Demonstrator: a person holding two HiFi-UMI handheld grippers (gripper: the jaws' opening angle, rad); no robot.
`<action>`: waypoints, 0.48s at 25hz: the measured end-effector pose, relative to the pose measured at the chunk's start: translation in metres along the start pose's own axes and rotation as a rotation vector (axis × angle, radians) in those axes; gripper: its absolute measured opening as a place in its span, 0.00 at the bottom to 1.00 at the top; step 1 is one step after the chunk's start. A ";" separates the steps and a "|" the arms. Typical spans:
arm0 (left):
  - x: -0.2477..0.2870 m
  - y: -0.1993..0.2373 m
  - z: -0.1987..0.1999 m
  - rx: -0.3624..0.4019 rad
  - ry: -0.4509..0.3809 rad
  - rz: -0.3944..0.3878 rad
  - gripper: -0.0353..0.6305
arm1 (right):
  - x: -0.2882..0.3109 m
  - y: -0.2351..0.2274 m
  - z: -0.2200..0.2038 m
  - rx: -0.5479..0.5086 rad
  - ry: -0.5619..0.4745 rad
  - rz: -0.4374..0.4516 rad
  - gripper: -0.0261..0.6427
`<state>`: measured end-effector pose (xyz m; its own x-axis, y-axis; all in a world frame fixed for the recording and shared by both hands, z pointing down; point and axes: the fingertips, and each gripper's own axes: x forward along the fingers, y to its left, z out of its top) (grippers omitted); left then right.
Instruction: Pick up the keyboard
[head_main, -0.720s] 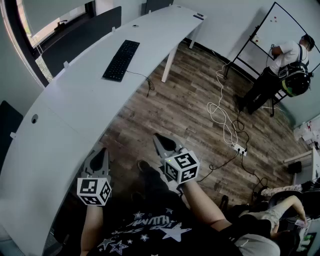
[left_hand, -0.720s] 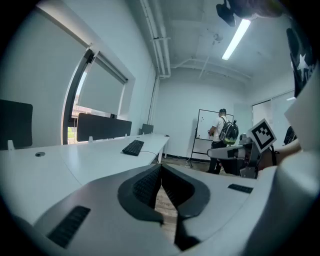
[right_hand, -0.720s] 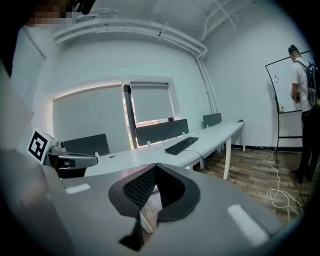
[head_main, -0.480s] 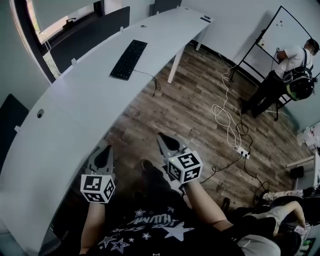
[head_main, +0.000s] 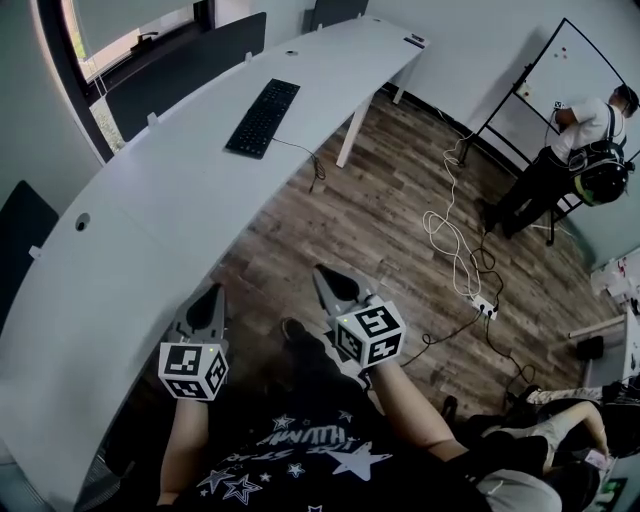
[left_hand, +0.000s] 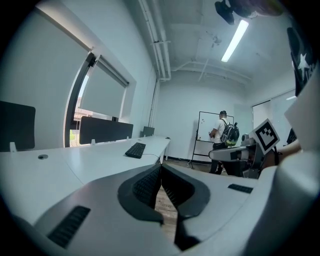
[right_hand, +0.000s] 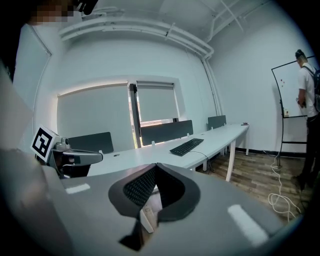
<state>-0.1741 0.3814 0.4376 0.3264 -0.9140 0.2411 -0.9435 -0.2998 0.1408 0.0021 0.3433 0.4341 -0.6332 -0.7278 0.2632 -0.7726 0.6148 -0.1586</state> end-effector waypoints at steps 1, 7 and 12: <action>0.000 0.000 -0.003 -0.008 0.004 0.000 0.07 | 0.000 0.001 -0.002 0.005 0.003 -0.002 0.04; 0.002 0.004 -0.016 -0.048 0.029 -0.001 0.07 | 0.004 -0.008 -0.011 0.069 0.002 -0.006 0.04; 0.021 0.012 -0.018 -0.060 0.053 0.002 0.07 | 0.017 -0.025 -0.014 0.071 0.020 -0.024 0.04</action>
<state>-0.1771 0.3633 0.4617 0.3284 -0.8984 0.2916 -0.9397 -0.2795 0.1970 0.0112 0.3203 0.4559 -0.6136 -0.7356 0.2868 -0.7896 0.5733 -0.2188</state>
